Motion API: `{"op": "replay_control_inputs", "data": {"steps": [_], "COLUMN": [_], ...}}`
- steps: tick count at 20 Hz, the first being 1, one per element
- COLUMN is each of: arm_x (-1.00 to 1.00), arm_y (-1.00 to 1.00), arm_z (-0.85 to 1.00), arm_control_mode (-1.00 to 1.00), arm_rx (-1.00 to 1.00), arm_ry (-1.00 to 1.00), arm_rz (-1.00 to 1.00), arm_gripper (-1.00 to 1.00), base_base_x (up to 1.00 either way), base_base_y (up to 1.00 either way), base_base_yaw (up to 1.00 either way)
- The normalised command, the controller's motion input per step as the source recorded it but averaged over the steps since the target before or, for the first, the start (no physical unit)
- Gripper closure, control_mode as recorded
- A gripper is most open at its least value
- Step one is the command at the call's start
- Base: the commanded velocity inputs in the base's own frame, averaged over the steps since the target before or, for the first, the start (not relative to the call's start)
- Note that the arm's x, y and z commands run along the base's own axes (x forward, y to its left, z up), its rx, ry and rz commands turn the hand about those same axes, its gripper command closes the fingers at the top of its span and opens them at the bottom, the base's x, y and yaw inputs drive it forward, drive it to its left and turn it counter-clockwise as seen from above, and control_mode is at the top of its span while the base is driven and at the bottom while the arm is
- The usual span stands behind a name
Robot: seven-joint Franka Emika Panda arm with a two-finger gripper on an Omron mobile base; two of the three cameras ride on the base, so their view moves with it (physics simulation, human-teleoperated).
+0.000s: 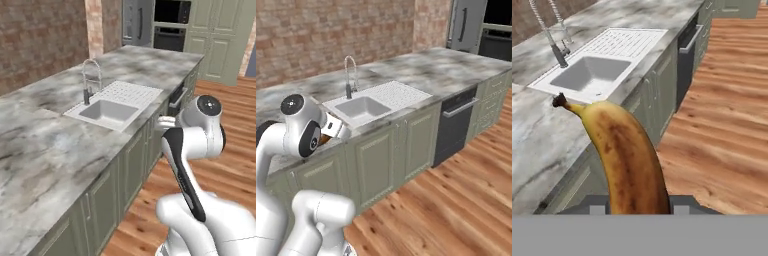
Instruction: Place the banana in the correct fridge rack based on whether it is a fruit or vegetable. Finally, close the fridge door.
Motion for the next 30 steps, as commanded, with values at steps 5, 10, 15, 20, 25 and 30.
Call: {"op": "replay_control_inputs", "data": {"steps": [5, 10, 15, 20, 25, 30], "arm_x": [0.0, 0.0, 0.0, 0.0, 0.0, 0.0], "arm_y": [0.0, 0.0, 0.0, 0.0, 0.0, 0.0], "arm_z": [0.0, 0.0, 0.0, 0.0, 0.0, 0.0], "arm_control_mode": [1.0, 1.0, 1.0, 1.0, 1.0, 1.0], "arm_rx": [0.0, 0.0, 0.0, 0.0, 0.0, 0.0], "arm_ry": [0.0, 0.0, 0.0, 0.0, 0.0, 0.0], "arm_rz": [0.0, 0.0, 0.0, 0.0, 0.0, 0.0], "arm_gripper": [1.0, 1.0, 1.0, 1.0, 1.0, 1.0], "base_base_x": [0.55, 0.65, 0.81, 0.95, 1.0, 1.0], "base_base_y": [-0.8, -0.87, -0.9, -0.77, -0.65, -0.53], "base_base_yaw": [-0.33, -0.34, -0.33, -0.29, -0.25, -0.2]}}
